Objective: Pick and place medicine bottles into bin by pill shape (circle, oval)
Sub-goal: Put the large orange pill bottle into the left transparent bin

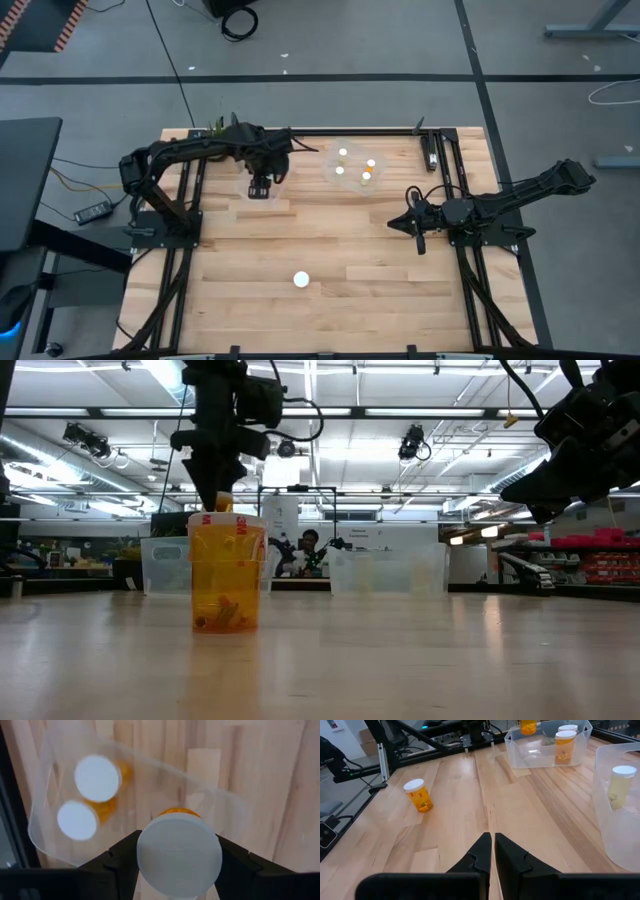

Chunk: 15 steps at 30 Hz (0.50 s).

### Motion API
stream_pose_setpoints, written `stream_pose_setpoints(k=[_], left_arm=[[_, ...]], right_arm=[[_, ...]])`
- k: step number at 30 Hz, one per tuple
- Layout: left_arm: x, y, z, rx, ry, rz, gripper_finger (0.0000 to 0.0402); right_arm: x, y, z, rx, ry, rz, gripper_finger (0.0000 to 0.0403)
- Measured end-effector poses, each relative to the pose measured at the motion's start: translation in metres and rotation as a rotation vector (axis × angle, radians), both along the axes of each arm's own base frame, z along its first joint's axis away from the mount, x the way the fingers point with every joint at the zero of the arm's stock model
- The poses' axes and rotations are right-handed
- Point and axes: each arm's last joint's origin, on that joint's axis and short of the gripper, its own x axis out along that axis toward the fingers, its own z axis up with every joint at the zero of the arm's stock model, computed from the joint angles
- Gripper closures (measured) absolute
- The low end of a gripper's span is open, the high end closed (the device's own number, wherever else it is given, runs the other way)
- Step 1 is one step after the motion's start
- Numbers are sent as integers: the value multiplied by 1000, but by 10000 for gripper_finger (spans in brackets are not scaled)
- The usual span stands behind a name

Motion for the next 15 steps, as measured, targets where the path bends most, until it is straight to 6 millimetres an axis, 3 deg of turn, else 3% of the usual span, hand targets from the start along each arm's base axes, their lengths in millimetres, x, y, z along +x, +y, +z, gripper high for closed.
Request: stream_pose_setpoints(k=[10, 15], left_arm=[[-17, 12, -32, -30, 64, 61, 180], [-24, 19, -49, -32, 62, 90, 193]], right_arm=[[0, 0, 0, 0, 0, 0, 372], [0, 0, 0, 0, 0, 0, 372]])
